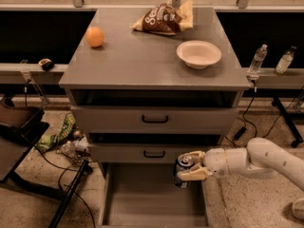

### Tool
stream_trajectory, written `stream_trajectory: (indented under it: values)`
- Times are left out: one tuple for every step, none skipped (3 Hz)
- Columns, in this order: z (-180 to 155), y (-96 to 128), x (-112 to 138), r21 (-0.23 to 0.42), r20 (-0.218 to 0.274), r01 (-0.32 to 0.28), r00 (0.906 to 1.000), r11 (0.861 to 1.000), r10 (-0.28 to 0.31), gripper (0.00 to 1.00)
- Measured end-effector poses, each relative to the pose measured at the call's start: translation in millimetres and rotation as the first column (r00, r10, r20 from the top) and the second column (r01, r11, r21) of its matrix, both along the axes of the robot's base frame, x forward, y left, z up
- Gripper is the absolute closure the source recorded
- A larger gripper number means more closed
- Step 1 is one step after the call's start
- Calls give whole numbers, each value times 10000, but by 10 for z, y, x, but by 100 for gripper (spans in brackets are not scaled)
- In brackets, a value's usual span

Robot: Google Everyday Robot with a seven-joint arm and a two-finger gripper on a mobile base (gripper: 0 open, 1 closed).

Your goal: Pick pepsi can from bottom drawer and place on counter

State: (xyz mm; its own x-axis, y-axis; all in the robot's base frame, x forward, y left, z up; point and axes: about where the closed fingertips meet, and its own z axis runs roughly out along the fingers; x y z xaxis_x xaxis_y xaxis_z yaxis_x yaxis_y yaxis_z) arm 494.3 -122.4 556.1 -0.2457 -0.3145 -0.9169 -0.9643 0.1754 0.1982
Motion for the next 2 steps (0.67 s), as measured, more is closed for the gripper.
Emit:
stream_trajectory:
  values:
    - [-3, 3, -3, 0, -5, -6, 10000, 10000, 6, 100]
    - [441, 34, -13, -450, 291, -210, 9993, 9988, 223, 100]
